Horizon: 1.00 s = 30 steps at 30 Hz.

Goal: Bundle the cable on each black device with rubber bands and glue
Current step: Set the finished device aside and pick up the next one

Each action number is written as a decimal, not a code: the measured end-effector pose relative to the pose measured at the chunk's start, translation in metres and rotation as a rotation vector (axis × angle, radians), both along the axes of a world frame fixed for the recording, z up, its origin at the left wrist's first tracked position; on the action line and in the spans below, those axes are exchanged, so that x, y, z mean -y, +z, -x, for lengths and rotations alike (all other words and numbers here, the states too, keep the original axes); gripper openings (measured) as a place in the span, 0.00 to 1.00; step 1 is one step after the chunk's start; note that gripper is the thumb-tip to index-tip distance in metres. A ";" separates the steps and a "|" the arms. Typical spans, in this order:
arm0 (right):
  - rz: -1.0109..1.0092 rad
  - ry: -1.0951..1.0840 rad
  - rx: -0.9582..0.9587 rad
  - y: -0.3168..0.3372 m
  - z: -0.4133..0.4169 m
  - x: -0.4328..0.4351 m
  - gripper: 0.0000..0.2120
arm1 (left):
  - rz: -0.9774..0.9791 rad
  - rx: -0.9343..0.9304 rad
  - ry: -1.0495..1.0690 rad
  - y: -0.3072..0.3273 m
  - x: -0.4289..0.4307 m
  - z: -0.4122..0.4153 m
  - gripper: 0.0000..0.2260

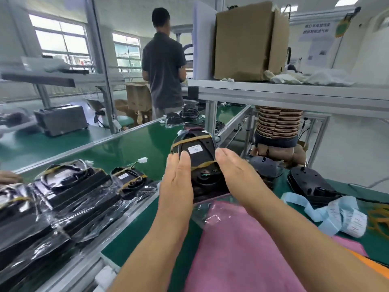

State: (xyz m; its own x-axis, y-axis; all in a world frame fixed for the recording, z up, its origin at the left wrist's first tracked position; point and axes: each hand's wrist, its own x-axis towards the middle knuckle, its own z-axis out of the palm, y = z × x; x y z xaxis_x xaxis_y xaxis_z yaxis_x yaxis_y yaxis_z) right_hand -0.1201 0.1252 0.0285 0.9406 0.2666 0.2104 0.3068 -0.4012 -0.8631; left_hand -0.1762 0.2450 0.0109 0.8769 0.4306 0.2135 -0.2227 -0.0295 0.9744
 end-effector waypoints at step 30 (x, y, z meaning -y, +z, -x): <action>-0.120 0.467 -0.459 -0.027 -0.143 -0.211 0.23 | -0.284 -0.275 0.682 -0.044 -0.156 -0.118 0.33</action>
